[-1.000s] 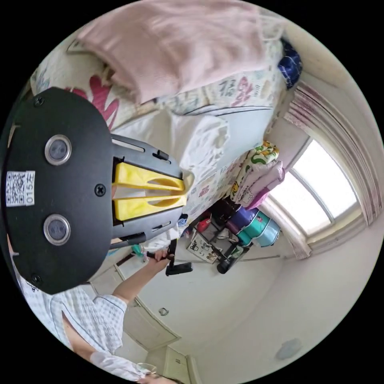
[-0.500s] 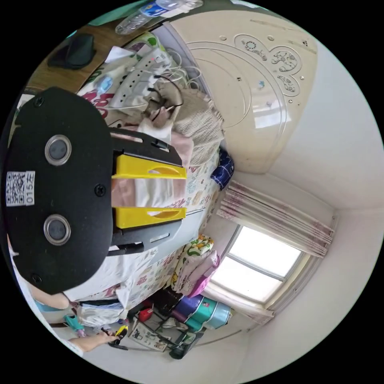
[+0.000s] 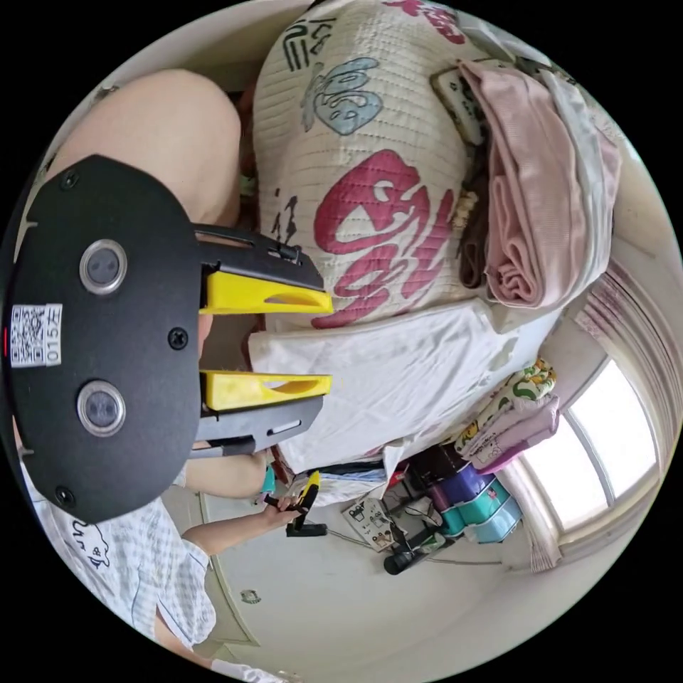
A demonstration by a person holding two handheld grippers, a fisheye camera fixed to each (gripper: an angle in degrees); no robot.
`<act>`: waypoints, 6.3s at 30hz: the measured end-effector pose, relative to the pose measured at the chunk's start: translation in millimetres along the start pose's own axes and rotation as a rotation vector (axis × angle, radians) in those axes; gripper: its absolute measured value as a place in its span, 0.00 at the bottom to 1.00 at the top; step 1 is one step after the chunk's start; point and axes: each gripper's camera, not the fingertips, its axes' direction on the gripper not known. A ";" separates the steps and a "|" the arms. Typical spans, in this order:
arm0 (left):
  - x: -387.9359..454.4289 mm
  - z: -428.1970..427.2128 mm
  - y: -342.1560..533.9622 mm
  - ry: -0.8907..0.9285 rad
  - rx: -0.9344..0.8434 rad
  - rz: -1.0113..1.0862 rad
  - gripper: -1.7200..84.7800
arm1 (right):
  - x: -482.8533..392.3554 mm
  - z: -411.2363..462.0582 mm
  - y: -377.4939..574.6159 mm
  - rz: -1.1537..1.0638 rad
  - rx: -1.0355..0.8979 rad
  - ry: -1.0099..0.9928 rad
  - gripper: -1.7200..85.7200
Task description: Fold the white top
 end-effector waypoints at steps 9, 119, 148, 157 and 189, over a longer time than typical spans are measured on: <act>-4.9 38.8 7.8 0.017 -0.060 -0.056 0.11 | 25.6 -11.9 42.1 0.045 0.024 -0.121 0.13; 139.6 -19.4 56.7 -0.341 0.074 0.168 0.02 | -34.8 36.1 105.8 0.050 0.041 0.175 0.07; 220.2 275.8 -176.5 -0.016 -0.323 0.695 0.08 | 92.3 -98.9 -127.7 0.301 0.573 0.412 0.17; 171.1 302.6 -199.5 0.049 -0.355 0.644 0.06 | 103.3 -46.1 -168.7 0.408 0.533 0.494 0.04; -81.5 351.1 -212.4 0.883 -0.327 -0.161 0.19 | -258.4 184.9 48.6 -0.270 0.457 -0.030 0.03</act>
